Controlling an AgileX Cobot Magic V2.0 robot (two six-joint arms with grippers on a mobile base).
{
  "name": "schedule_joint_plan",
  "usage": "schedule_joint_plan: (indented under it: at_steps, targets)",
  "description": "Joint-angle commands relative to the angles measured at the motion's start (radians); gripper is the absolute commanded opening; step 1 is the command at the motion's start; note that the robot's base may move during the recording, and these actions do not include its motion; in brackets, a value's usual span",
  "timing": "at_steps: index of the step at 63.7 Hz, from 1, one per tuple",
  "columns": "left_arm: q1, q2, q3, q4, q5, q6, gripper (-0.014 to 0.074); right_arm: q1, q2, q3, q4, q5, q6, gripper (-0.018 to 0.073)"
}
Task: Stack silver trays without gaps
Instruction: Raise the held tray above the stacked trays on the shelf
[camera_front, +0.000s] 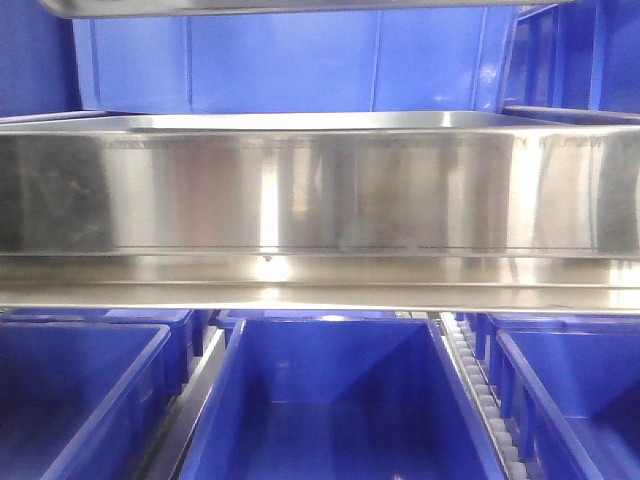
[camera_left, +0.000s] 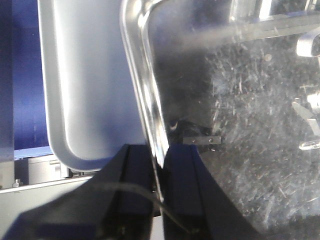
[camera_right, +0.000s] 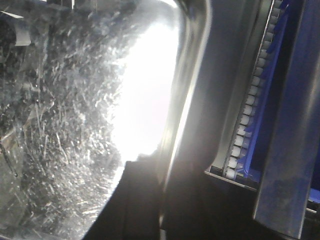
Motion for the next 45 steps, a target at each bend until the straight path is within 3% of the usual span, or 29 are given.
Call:
schedule_joint_plan:
  at_steps: [1,16,32,45]
  targets:
    - [-0.004,-0.03,-0.022,0.041,0.073,0.029,-0.0048,-0.002,-0.033,-0.032,-0.043,-0.057,-0.028,0.0056]
    - [0.008,-0.017,-0.052,0.051,0.03,0.036,-0.0048,-0.024,-0.026,-0.047,-0.025,-0.049,-0.009,0.0056]
    - [0.122,0.117,-0.214,0.049,0.019,0.09,-0.0048,-0.114,0.093,-0.185,0.003,-0.033,-0.008,0.0056]
    - [0.21,0.214,-0.241,0.035,-0.034,0.117,-0.0048,-0.148,0.216,-0.203,0.006,-0.04,-0.008,0.0056]
